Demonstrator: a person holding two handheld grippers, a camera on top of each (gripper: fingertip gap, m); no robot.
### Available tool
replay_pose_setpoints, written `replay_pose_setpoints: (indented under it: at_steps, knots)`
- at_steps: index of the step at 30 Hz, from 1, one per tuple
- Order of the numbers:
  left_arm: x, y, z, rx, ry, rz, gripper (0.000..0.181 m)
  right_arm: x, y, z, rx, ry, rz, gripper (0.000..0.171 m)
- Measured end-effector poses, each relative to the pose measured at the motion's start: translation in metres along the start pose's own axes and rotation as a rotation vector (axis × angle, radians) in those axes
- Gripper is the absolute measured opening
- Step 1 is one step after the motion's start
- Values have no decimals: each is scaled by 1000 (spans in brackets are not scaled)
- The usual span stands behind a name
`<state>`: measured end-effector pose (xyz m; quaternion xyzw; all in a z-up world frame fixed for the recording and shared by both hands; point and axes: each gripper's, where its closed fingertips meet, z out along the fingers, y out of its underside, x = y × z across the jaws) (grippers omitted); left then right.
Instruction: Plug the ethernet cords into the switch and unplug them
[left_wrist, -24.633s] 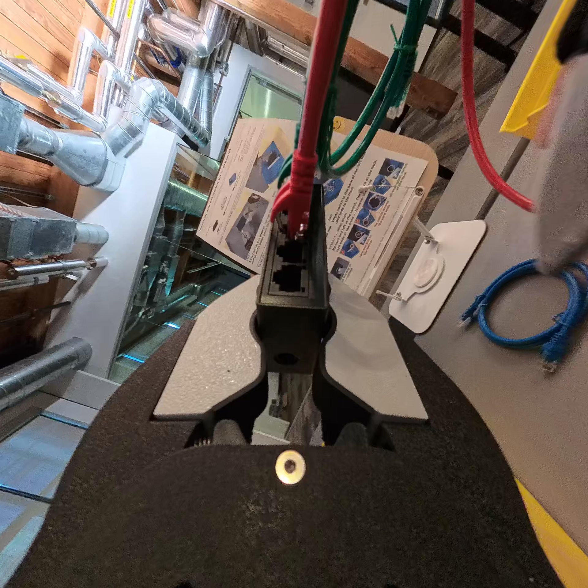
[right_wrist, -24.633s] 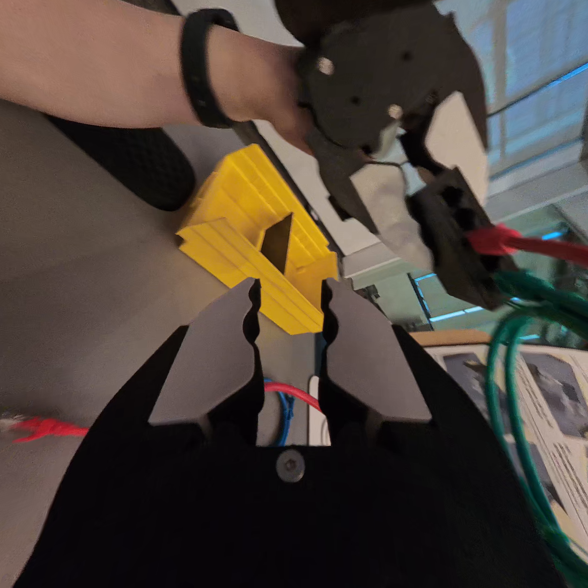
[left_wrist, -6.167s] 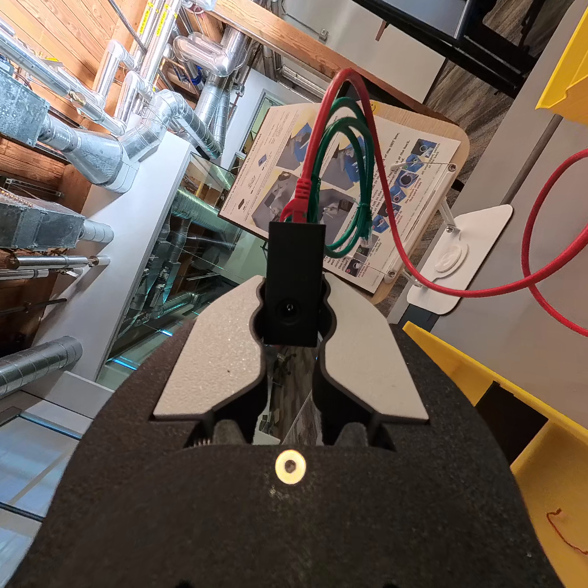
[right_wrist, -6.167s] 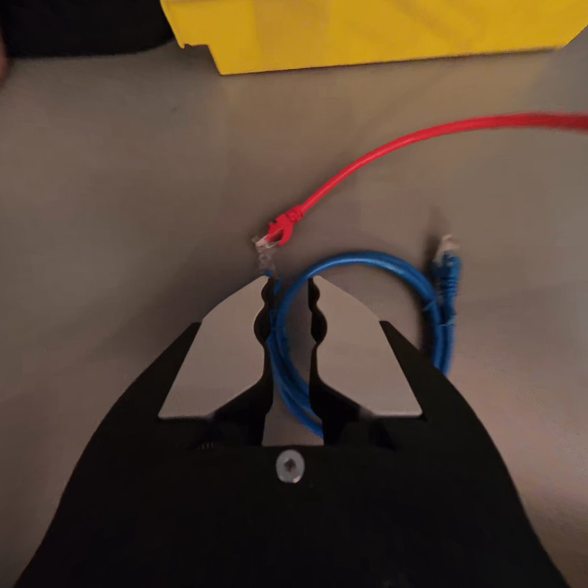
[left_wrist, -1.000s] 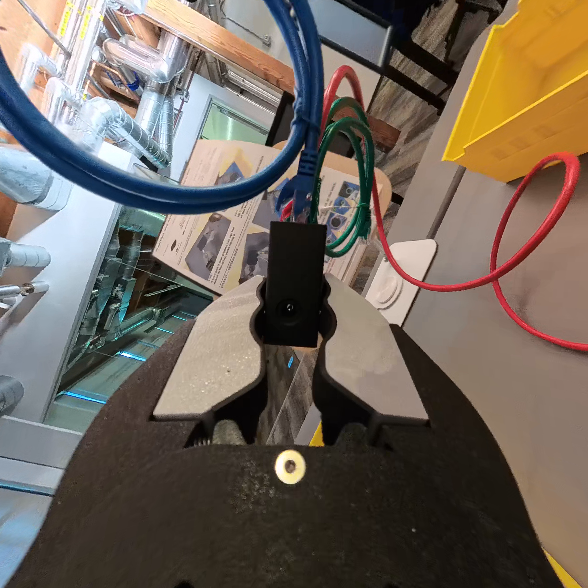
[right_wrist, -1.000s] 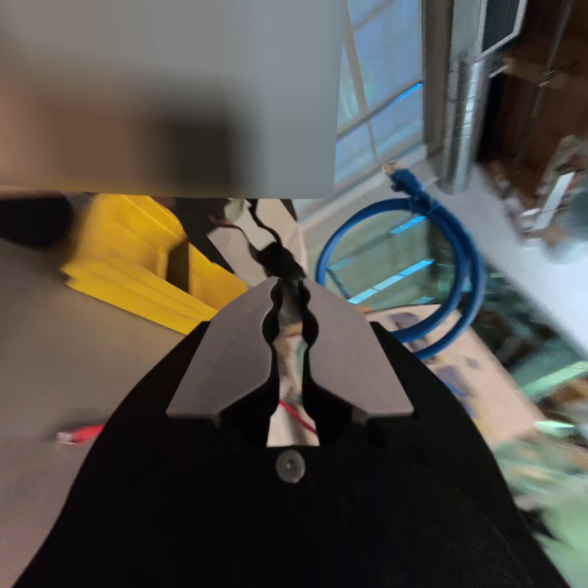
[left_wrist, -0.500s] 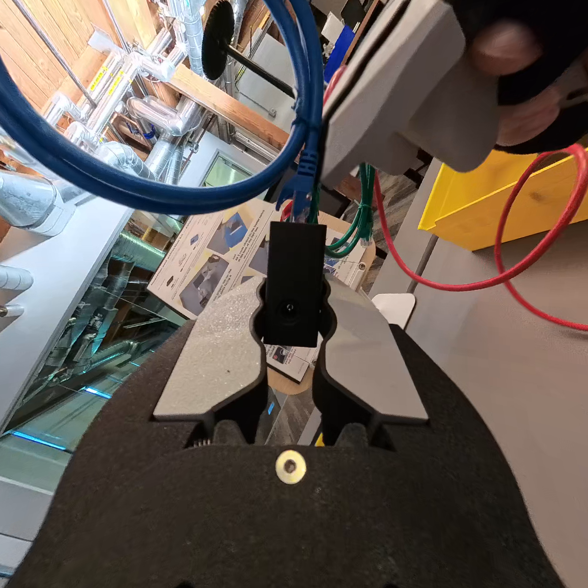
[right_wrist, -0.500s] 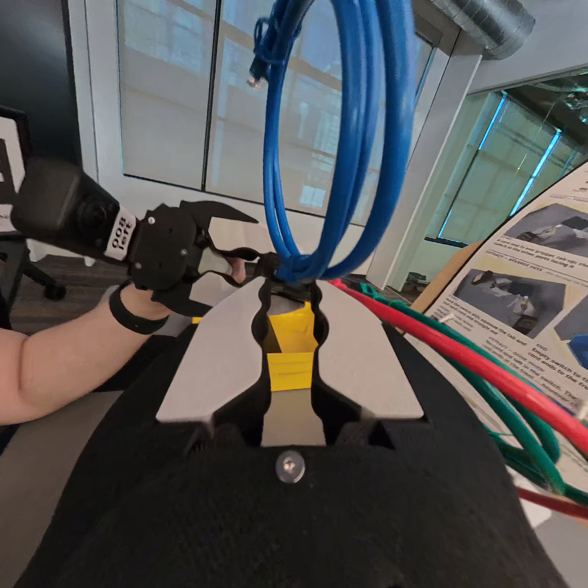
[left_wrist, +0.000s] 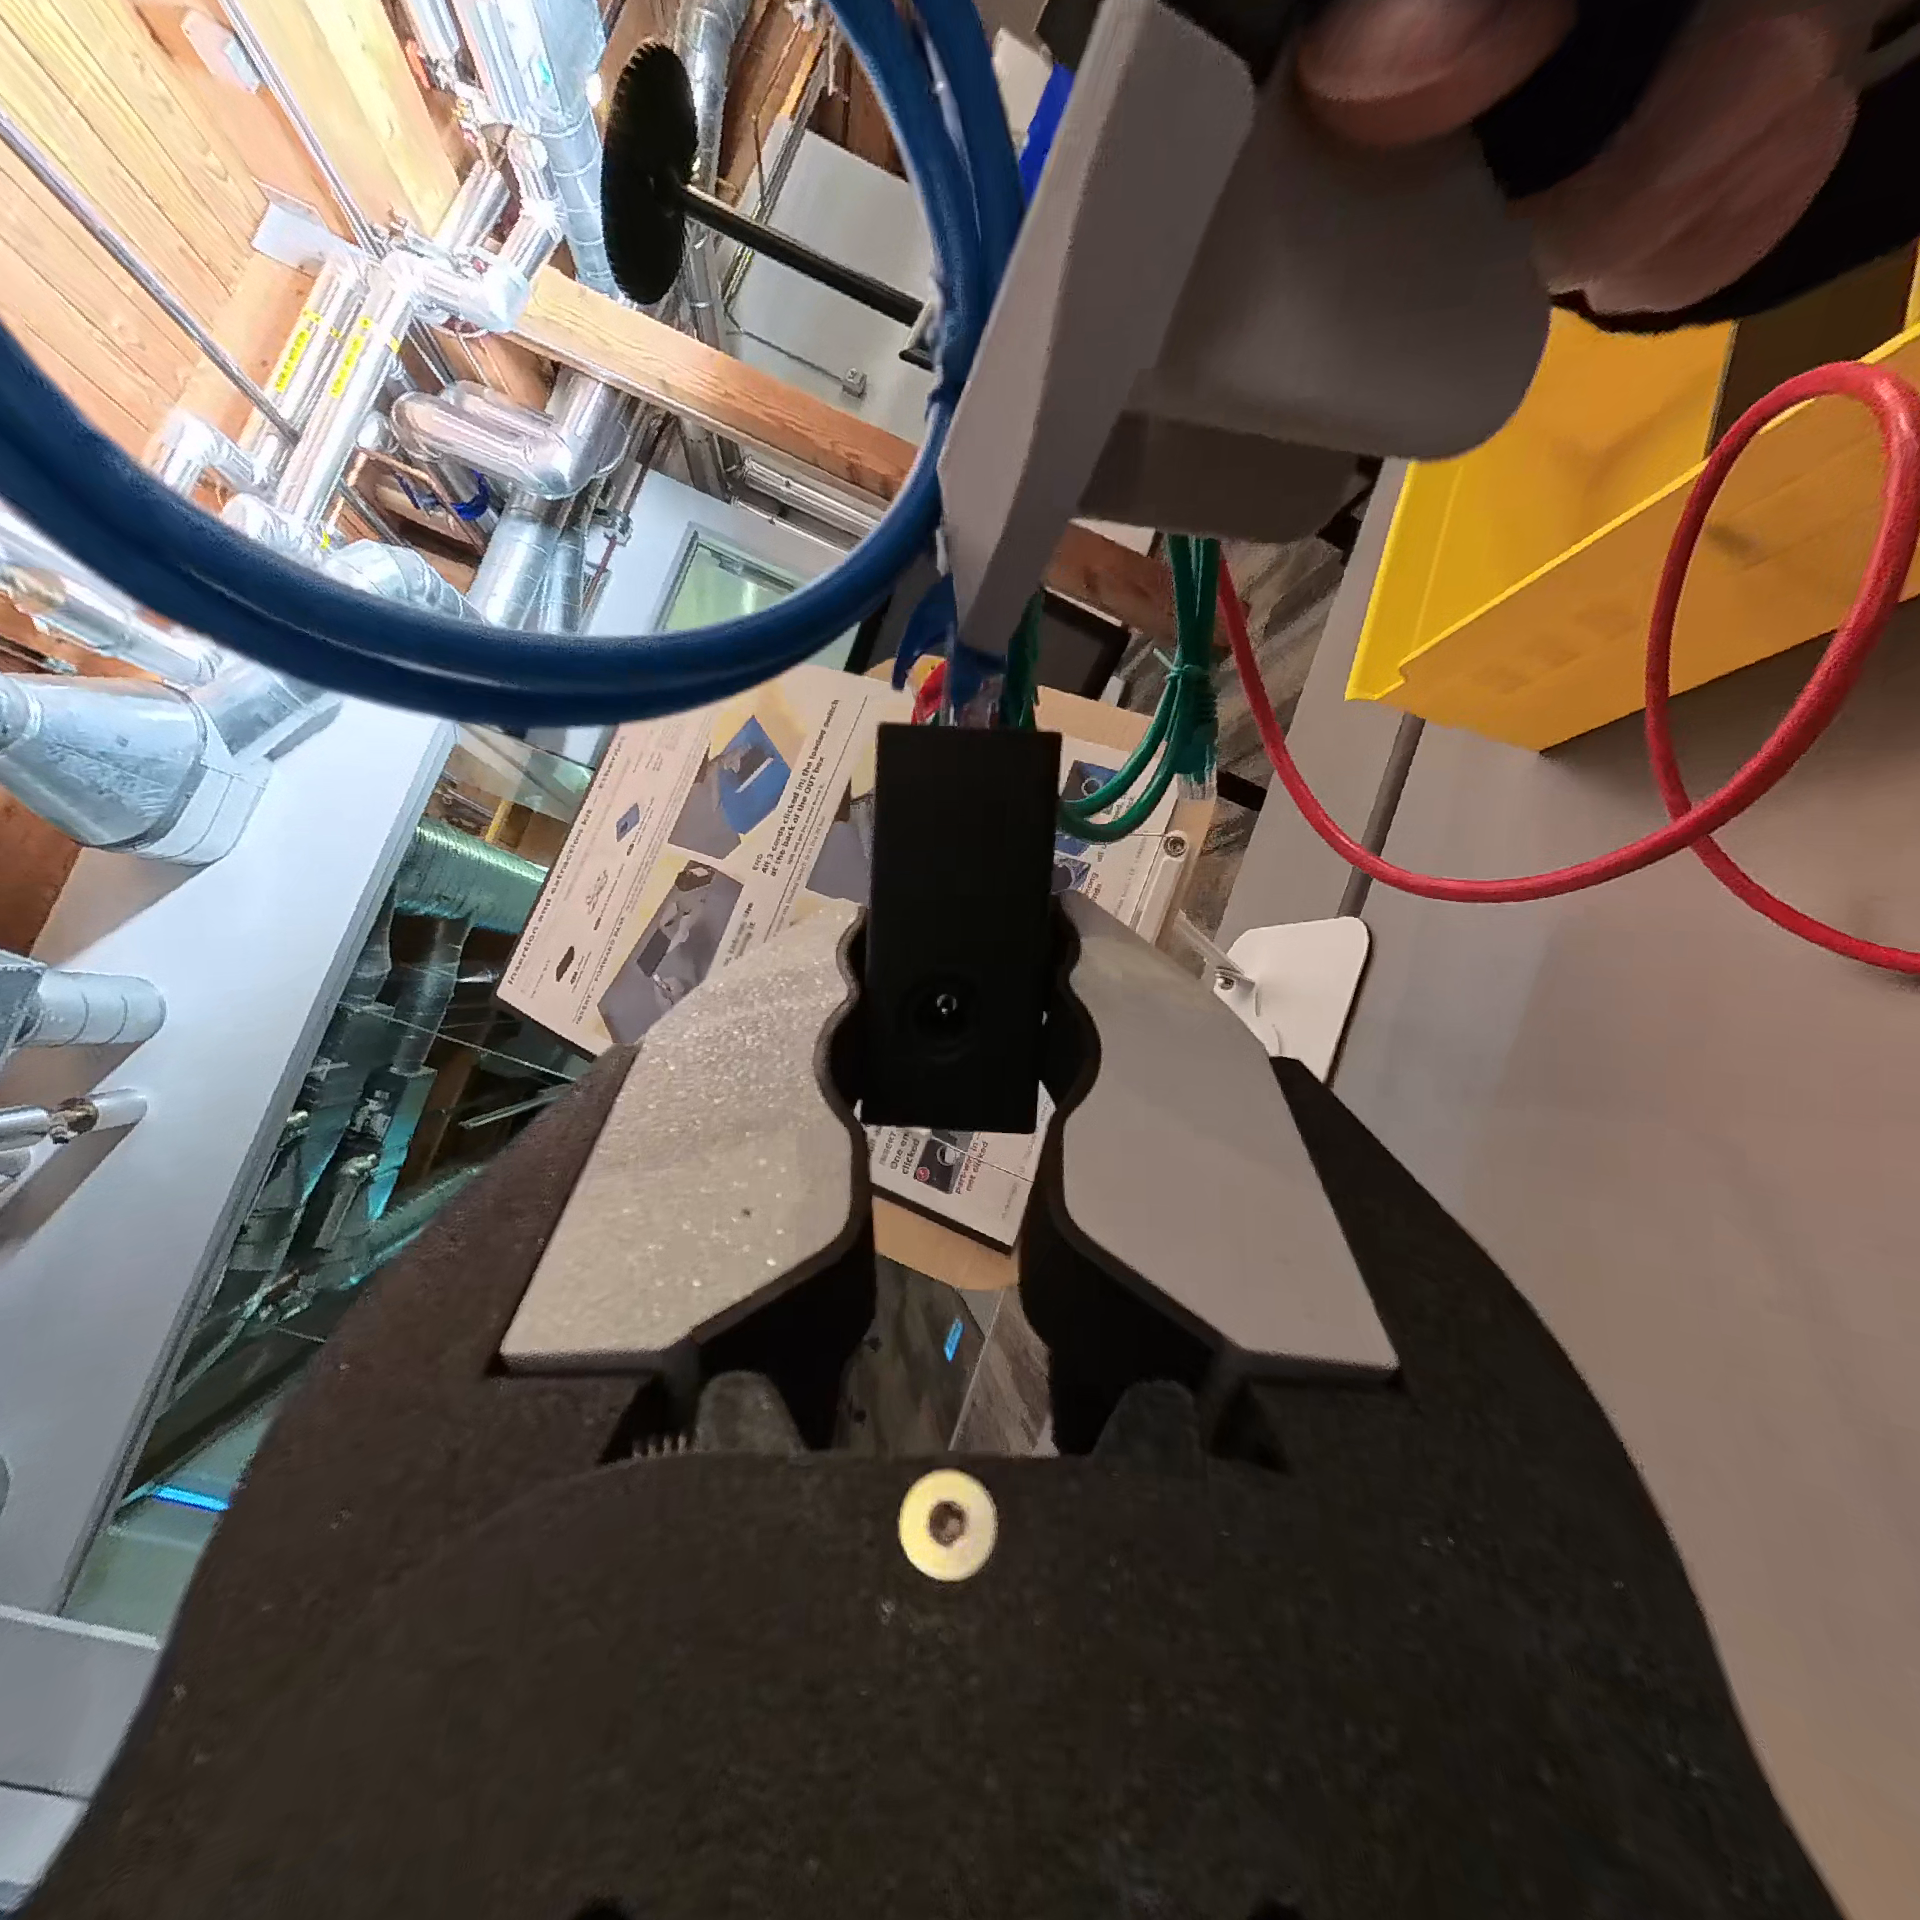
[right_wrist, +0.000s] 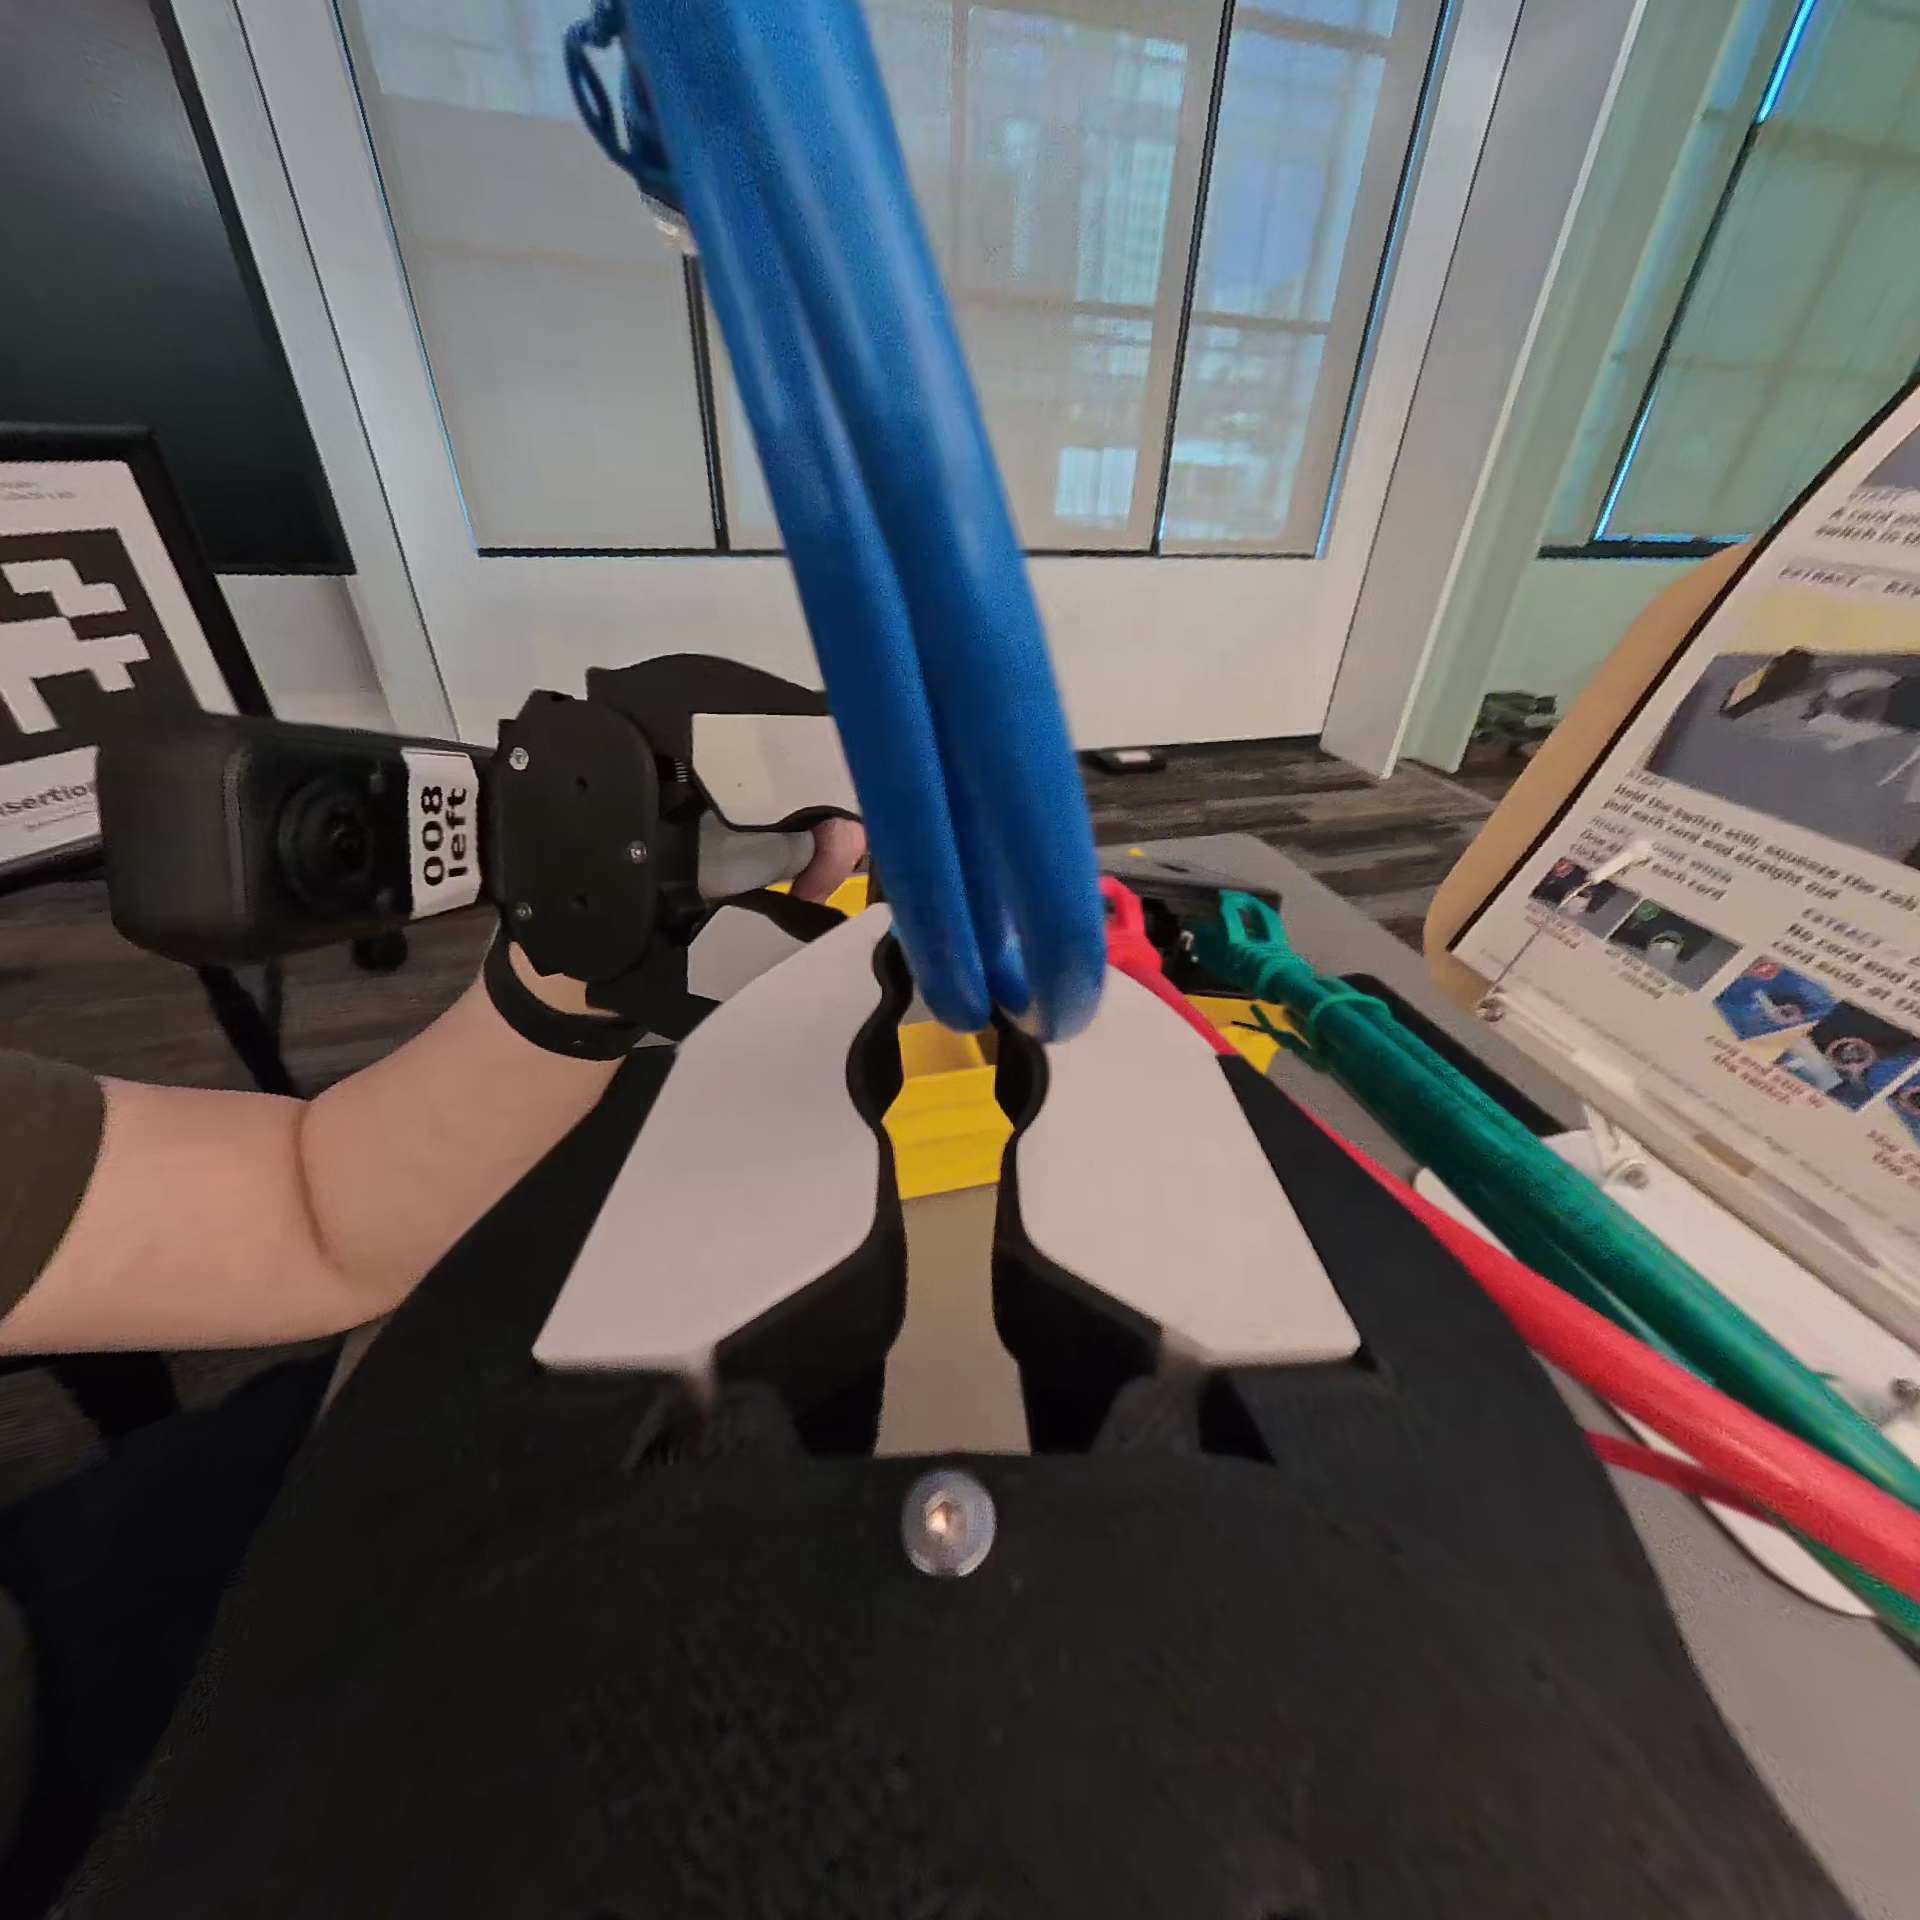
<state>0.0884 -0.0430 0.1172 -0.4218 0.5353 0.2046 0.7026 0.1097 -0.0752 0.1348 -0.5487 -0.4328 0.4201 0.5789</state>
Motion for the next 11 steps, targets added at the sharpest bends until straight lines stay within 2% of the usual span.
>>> replay_pose_setpoints:
  at_steps: [11]
  knots:
    - [3,-5,-5,42,-3,72,29,-6,4,-2,-60,-14,12,13]
